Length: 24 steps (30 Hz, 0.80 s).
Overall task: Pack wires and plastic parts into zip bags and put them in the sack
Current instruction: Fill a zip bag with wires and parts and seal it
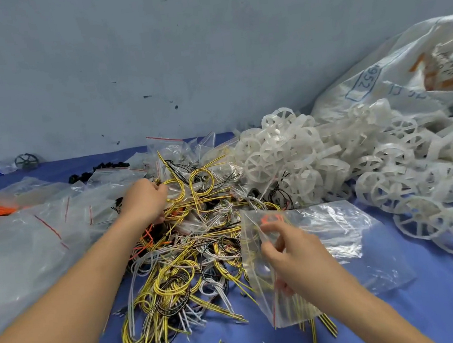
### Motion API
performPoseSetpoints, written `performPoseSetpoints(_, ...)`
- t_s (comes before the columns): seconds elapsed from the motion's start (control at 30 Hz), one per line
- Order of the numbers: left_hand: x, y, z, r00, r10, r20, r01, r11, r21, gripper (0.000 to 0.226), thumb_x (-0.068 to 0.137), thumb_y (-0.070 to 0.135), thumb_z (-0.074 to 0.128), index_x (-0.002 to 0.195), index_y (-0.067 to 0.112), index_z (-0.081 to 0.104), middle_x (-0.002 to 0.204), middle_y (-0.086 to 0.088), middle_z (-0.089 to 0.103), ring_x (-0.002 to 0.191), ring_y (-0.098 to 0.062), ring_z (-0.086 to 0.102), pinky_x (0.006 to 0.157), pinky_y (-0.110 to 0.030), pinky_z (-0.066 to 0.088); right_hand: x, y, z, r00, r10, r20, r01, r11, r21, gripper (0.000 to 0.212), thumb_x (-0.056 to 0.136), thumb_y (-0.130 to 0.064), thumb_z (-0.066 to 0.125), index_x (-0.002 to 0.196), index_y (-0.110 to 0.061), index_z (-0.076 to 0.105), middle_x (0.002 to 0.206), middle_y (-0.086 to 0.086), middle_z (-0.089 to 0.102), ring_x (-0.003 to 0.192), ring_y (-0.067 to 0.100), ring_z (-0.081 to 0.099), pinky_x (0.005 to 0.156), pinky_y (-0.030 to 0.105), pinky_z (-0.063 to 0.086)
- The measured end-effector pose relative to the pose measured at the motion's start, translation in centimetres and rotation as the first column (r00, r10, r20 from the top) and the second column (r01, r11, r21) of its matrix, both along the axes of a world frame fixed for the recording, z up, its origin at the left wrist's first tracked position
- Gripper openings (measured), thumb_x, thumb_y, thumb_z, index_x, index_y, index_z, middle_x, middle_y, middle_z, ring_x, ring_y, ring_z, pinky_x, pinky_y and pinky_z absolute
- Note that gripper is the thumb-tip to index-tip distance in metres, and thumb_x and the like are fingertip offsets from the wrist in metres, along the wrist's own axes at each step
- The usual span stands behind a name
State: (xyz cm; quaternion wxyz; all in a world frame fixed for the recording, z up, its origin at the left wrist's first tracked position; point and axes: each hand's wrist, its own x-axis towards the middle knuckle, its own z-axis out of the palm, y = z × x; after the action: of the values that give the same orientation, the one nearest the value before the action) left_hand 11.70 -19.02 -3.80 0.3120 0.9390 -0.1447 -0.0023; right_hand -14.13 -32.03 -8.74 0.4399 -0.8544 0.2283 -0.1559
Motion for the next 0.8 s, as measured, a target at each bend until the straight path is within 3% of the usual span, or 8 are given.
performPoseSetpoints(0.1,0.7,-0.8,-0.4,0.999,0.033,-0.041,-0.031,0.999,0.042,0.031,0.101,0.028,0.05,0.091,0.0,0.059,0.067,-0.013,0.069,0.054,-0.026,0.07,0.066,-0.038,0.061,0.4,0.2,0.0,0.998,0.066,0.008,-0.067,0.986,0.15,0.033,0.093,-0.023,0.047,0.123,-0.037,0.045,0.062,-0.016,0.065,0.051,0.022,0.067,0.053,0.037,0.057)
performPoseSetpoints(0.2,0.9,-1.0,-0.8,0.995,0.056,-0.086,-0.056,0.998,0.0,0.024,0.1,0.018,0.051,0.101,-0.004,0.061,0.069,-0.016,0.069,0.061,-0.03,0.071,0.073,-0.043,0.061,0.4,0.2,0.1,0.996,0.083,0.015,-0.084,0.984,0.159,0.032,0.093,-0.025,0.047,0.12,-0.04,0.042,0.063,-0.023,0.063,0.053,0.024,0.068,0.054,0.038,0.058)
performPoseSetpoints(0.33,0.1,-0.3,0.3,0.993,0.069,-0.096,-0.089,0.97,-0.226,0.019,0.098,0.013,0.055,0.105,-0.003,0.063,0.073,-0.014,0.067,0.056,-0.025,0.064,0.077,-0.043,0.06,0.2,0.0,0.1,0.998,0.06,0.028,-0.064,0.983,0.175,0.03,0.094,-0.025,0.047,0.118,-0.041,0.042,0.064,-0.021,0.063,0.054,0.026,0.068,0.057,0.045,0.059)
performPoseSetpoints(0.43,-2.8,1.7,1.8,0.997,-0.025,-0.076,-0.013,0.883,-0.468,0.021,0.096,0.02,0.06,0.096,0.0,0.066,0.071,-0.01,0.065,0.05,-0.014,0.061,0.055,-0.028,0.059,0.3,0.0,0.3,0.998,0.006,0.062,-0.017,0.986,0.164,0.027,0.095,-0.025,0.048,0.117,-0.04,0.045,0.067,-0.022,0.06,0.056,0.024,0.067,0.053,0.044,0.057)
performPoseSetpoints(0.5,-5.9,3.2,2.4,0.979,-0.16,-0.127,0.07,0.847,-0.527,0.023,0.095,0.022,0.061,0.086,0.001,0.065,0.068,-0.009,0.064,0.044,-0.008,0.057,0.041,-0.019,0.049,0.4,0.3,0.3,0.996,-0.03,0.086,0.024,0.997,0.074,0.026,0.094,-0.027,0.048,0.117,-0.04,0.048,0.068,-0.014,0.06,0.057,0.018,0.065,0.057,0.045,0.056)
performPoseSetpoints(0.57,-9.3,3.7,2.8,0.938,-0.279,-0.206,0.145,0.855,-0.498,0.021,0.093,0.021,0.063,0.085,0.002,0.063,0.063,-0.007,0.063,0.042,-0.008,0.055,0.038,-0.018,0.044,0.6,0.7,0.3,0.993,-0.055,0.105,0.059,0.998,-0.033,0.027,0.094,-0.027,0.048,0.119,-0.039,0.051,0.066,-0.004,0.057,0.056,0.013,0.06,0.059,0.043,0.052)
performPoseSetpoints(0.67,-13.4,3.1,3.3,0.872,-0.425,-0.242,0.294,0.851,-0.436,0.016,0.091,0.018,0.064,0.085,0.004,0.061,0.055,-0.001,0.062,0.041,-0.013,0.056,0.037,-0.021,0.043,0.7,1.5,0.5,0.992,-0.053,0.115,0.061,0.995,-0.075,0.03,0.096,-0.026,0.048,0.124,-0.036,0.051,0.061,-0.003,0.055,0.058,0.013,0.059,0.06,0.038,0.047)
performPoseSetpoints(0.8,-15.6,2.6,1.5,0.901,-0.407,-0.149,0.382,0.909,-0.168,0.015,0.09,0.025,0.058,0.083,0.012,0.055,0.052,-0.003,0.066,0.043,-0.021,0.062,0.042,-0.024,0.045,0.6,1.8,0.7,0.983,-0.106,0.15,0.114,0.992,-0.047,0.03,0.096,-0.026,0.049,0.124,-0.035,0.054,0.064,-0.001,0.059,0.059,0.011,0.058,0.062,0.039,0.049)
